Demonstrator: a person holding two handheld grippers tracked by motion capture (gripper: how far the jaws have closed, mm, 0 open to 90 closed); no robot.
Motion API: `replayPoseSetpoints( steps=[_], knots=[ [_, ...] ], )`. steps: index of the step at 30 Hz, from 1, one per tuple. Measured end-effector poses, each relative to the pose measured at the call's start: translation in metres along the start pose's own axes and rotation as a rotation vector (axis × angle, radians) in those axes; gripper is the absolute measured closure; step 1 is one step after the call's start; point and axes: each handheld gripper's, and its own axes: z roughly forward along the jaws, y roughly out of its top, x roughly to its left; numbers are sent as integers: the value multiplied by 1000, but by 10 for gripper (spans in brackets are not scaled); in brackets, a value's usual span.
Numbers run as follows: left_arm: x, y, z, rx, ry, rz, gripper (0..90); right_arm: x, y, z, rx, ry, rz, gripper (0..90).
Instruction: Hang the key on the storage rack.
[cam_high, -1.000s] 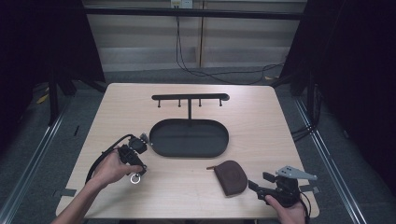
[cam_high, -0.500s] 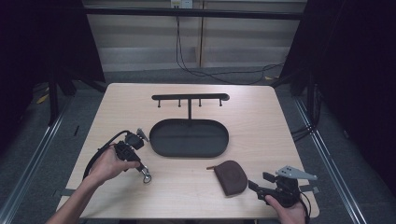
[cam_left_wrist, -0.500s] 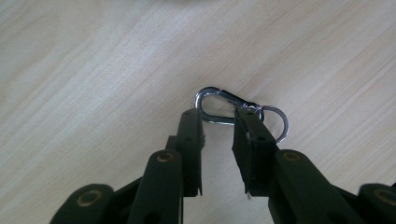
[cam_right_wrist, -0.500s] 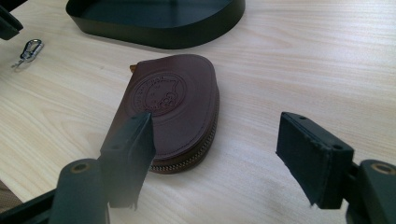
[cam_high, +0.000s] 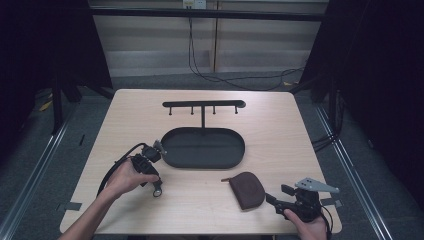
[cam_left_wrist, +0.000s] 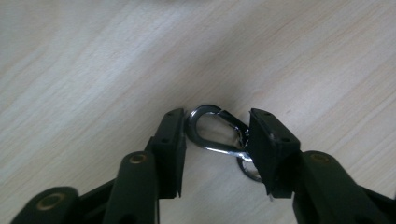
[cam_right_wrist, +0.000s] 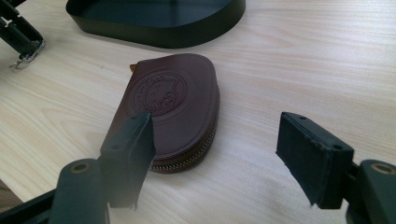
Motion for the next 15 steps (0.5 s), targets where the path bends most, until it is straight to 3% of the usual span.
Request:
replayPoseSetpoints(
  steps=[11, 12, 14, 15],
  knots=[
    [-14, 8, 0, 11, 33, 44, 575, 0, 0, 0, 2, 1, -2, 274],
    [-14, 8, 0, 3, 22, 42, 607, 0, 0, 0, 1, 1, -3, 274],
    [-15, 9, 0, 1, 20, 51, 755, 0, 0, 0, 1, 2, -2, 274],
    [-16, 10, 0, 6, 25, 56, 743, 0, 0, 0, 1, 2, -1, 274]
  ],
)
